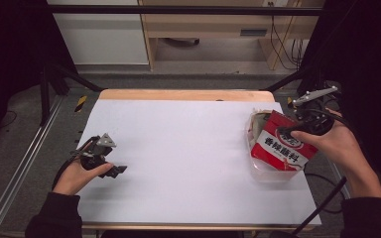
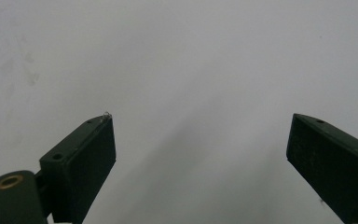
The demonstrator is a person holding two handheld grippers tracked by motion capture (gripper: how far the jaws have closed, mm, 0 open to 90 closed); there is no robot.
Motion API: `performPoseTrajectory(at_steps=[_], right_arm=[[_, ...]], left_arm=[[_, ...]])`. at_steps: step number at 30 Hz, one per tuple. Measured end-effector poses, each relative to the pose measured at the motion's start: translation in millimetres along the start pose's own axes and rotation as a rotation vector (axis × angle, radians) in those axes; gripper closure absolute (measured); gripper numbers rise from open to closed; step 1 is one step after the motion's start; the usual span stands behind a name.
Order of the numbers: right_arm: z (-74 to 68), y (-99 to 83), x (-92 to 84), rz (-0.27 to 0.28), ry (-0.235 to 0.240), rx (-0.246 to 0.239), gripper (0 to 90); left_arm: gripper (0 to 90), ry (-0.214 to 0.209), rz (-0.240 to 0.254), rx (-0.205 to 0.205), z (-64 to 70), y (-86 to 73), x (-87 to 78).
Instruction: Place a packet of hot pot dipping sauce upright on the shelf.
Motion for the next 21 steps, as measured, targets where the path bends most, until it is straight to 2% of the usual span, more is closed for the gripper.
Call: performPoseTrajectory(at_steps=[8, 13, 15, 21], right_arm=[[-16.4, 24.6, -0.9, 0.029, -0.014, -0.016, 16.0], [-23.9, 38.5, -2.0, 0.074, -0.033, -0.019, 15.3], [-26.9, 43.1, -2.8, 0.085, -0.034, -0.015, 14.7], [-34.2, 54.6, -3.4, 0.119, -0.038, 0.0, 14.3]], left_arm=[[8.3, 0.006, -0.009, 0.007, 1.1, 0.8, 2.5], [8.2, 0.007, -0.012, 0.009, 1.3, 0.2, 3.2], [8.2, 0.021, 0.0, 0.012, 0.6, 0.6, 1.7], [8.2, 0.028, 0.03, 0.014, -0.1, 1.4, -0.6]])
Point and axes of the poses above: each handheld gripper's, and its own axes: x roughly forward along the jaws, y roughly out of its top, z roughly to its right, the point moved 3 cm from there along x, roughly forward along the jaws, and after that the axes turned 12 degrees about -y, right-handed, at the moved point
